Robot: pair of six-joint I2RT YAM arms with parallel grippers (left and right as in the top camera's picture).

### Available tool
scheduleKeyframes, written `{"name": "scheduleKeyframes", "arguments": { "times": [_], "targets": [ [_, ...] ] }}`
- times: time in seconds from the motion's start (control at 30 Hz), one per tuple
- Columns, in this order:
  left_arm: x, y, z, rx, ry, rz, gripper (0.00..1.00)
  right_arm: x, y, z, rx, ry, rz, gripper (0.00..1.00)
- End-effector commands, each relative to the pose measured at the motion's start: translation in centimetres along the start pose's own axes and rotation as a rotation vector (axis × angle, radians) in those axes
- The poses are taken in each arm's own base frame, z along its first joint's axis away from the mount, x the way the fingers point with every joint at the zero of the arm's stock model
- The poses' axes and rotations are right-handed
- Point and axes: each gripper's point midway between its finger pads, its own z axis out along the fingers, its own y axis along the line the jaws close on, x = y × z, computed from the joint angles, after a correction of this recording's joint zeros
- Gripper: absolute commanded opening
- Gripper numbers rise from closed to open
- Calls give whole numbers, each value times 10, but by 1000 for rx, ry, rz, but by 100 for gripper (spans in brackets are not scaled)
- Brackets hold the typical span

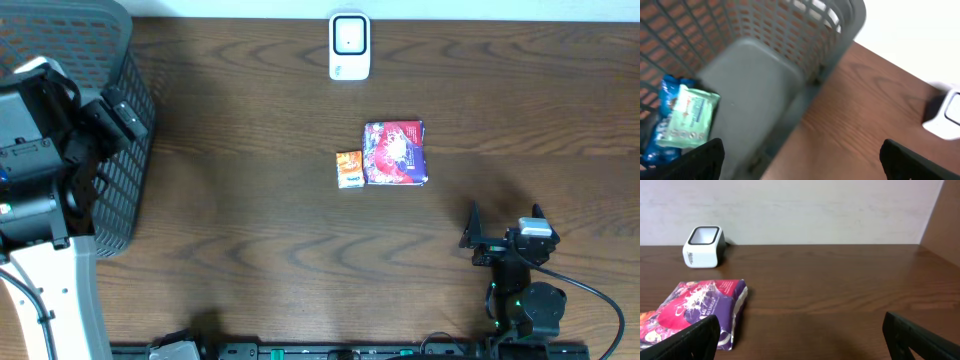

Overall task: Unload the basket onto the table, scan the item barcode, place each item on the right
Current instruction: 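Return the left gripper over the basket, then grasp the mint-green tissue pack in the basket with the left gripper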

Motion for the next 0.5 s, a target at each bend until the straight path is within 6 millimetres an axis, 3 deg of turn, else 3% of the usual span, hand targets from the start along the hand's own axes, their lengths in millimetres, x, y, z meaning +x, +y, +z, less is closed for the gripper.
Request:
{"name": "scheduleKeyframes", "arguments": {
  "times": [0.0,0.17,0.3,0.47],
  "targets": [
    [-13,20,8,-95,-34,-11,99,1,2,0,-10,2,17,99],
    [-21,58,35,-230,-27,-59,99,1,2,0,-10,2,17,99],
    [-14,93,65,-337,38,-98,99,1,2,0,-10,2,17,99],
    [-3,142,86,-485,75,-255,99,1,2,0,-10,2,17,99]
  ]
}}
